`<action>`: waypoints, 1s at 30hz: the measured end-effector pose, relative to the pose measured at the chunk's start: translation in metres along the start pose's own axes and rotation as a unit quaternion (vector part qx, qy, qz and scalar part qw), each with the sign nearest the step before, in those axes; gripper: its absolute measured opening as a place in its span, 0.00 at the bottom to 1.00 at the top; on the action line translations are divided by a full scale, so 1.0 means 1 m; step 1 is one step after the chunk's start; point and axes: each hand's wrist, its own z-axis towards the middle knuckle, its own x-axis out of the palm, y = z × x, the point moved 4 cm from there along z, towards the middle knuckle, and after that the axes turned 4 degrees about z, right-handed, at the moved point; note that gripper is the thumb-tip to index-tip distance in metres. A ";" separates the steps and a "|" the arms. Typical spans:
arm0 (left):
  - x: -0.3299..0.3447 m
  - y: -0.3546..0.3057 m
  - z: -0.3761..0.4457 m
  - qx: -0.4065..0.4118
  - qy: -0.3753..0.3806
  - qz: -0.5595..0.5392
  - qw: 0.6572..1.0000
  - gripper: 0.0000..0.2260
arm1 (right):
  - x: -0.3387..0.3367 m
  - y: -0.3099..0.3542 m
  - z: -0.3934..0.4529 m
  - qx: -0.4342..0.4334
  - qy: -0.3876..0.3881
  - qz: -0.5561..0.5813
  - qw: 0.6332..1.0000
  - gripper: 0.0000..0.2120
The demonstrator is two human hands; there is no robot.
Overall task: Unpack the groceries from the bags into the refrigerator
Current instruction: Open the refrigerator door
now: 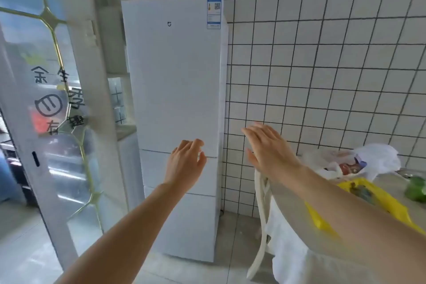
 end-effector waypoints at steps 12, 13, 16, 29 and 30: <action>0.054 0.188 0.090 -0.069 0.014 0.010 0.997 0.10 | 0.151 0.041 0.152 -0.027 -0.008 0.041 0.999 0.23; 0.059 0.208 0.099 -0.086 0.014 0.002 0.996 0.10 | 0.164 0.046 0.169 -0.029 -0.011 0.042 0.999 0.23; 0.072 0.265 0.125 -0.118 0.015 -0.003 0.993 0.10 | 0.200 0.058 0.219 -0.031 -0.024 0.041 0.998 0.23; 0.120 0.429 0.229 -0.172 -0.003 -0.056 0.983 0.10 | 0.317 0.089 0.387 -0.096 -0.038 0.058 0.993 0.17; 0.127 0.440 0.237 -0.174 -0.005 -0.069 0.982 0.11 | 0.327 0.090 0.399 -0.105 -0.040 0.053 0.992 0.17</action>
